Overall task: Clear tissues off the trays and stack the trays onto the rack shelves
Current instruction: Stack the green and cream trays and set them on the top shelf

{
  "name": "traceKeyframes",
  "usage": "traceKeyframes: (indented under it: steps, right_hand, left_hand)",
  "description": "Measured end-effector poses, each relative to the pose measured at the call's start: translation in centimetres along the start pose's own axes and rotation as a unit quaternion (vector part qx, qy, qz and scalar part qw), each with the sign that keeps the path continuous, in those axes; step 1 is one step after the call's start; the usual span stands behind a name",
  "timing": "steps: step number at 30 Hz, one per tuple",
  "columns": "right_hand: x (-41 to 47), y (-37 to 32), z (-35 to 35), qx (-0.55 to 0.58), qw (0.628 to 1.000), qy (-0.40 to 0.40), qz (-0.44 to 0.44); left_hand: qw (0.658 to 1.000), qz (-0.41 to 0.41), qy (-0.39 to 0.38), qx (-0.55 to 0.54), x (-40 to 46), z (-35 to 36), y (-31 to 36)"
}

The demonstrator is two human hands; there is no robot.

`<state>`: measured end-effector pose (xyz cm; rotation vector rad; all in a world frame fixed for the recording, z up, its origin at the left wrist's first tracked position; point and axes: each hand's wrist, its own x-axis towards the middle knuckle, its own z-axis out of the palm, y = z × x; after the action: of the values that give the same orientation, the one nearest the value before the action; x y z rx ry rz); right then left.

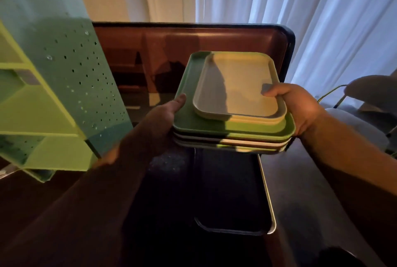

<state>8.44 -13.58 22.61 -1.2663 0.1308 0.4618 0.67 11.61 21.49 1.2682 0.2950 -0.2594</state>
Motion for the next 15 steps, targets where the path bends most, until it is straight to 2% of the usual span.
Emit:
traceKeyframes:
  steps: [4, 9, 15]
  right_hand:
    - [-1.5, -5.1, 2.7, -0.012, 0.998, -0.019, -0.056]
    - [-3.8, -10.4, 7.1, -0.006, 0.995, 0.003, -0.101]
    - [-6.6, -15.3, 13.6, -0.006, 0.989, 0.006, -0.149]
  left_hand:
    - [0.999, 0.030, -0.013, -0.006, -1.6, 0.4, 5.6]
    - [0.997, 0.071, -0.024, 0.031, -5.5, 0.0, 13.4]
    - [0.986, 0.142, 0.039, 0.073, -10.7, -1.3, 21.1]
